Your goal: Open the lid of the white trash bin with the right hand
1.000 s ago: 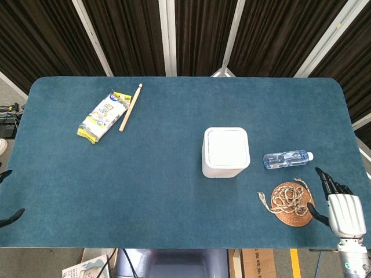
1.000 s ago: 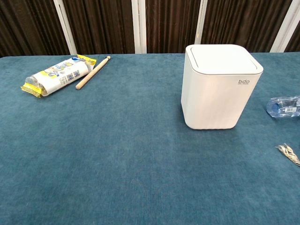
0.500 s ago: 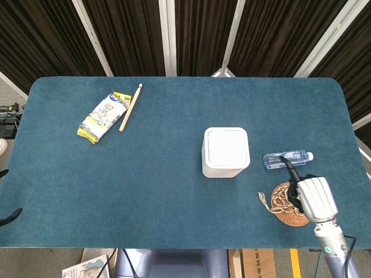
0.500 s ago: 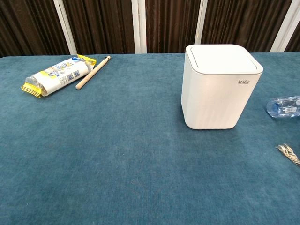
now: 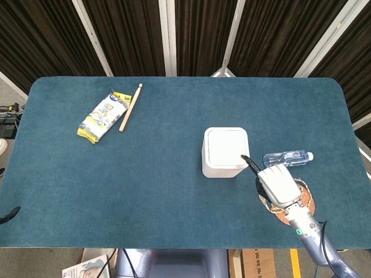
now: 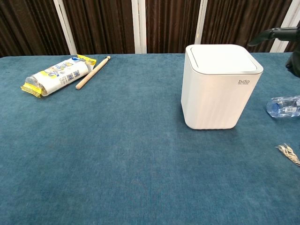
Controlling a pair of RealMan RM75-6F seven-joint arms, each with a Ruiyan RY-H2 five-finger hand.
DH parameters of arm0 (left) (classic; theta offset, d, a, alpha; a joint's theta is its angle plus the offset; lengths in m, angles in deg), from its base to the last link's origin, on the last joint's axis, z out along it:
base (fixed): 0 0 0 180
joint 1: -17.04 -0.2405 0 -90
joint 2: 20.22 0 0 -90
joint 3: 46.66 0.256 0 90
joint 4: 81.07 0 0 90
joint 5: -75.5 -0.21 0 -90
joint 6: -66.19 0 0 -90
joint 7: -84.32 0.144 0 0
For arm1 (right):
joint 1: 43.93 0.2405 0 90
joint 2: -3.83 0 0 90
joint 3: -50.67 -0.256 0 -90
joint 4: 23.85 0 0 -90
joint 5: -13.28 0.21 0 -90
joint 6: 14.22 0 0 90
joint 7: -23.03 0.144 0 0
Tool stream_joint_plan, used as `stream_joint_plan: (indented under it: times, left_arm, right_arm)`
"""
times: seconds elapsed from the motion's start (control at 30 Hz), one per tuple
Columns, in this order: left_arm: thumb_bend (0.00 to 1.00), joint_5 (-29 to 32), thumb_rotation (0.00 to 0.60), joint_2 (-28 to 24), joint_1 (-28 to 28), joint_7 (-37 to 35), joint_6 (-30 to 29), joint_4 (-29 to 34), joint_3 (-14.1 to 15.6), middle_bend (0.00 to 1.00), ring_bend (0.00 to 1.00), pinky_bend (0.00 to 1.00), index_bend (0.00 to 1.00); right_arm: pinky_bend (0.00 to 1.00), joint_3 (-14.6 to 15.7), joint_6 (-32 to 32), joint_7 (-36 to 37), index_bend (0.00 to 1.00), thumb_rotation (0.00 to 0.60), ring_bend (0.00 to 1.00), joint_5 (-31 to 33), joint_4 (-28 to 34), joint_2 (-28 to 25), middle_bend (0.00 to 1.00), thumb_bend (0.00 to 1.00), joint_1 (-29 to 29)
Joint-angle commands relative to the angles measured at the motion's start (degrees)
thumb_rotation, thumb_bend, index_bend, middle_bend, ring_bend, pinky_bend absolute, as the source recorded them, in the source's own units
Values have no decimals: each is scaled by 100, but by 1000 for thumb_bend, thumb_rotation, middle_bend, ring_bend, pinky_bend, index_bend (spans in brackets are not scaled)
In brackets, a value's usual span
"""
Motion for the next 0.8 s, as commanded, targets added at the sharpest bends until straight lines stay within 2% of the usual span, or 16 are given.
stream_joint_plan:
  times: [0.03, 0.43, 0.67, 0.8]
  left_arm:
    - [164, 14, 600, -8, -4, -5, 1, 7, -7, 38, 0, 0, 167]
    - [164, 5, 600, -20, -4, -81, -6, -15, -17, 38, 0, 0, 167]
    - [164, 3, 600, -22, -5, -110, -9, -24, -21, 38, 0, 0, 167]
    - [164, -5, 600, -24, -10, -118, -21, -30, -21, 39, 0, 0, 167]
  right_arm:
    - [770, -108, -270, -399, 140, 600, 880, 437, 254, -37, 835, 976, 238]
    - [770, -133, -351, -1458, 188, 600, 880, 1369, 484, 199, 835, 976, 677]
    - [770, -47, -320, -1681, 229, 600, 880, 1665, 477, 284, 835, 976, 800]
    - [770, 4, -298, -1779, 293, 600, 880, 1819, 419, 340, 835, 976, 874]
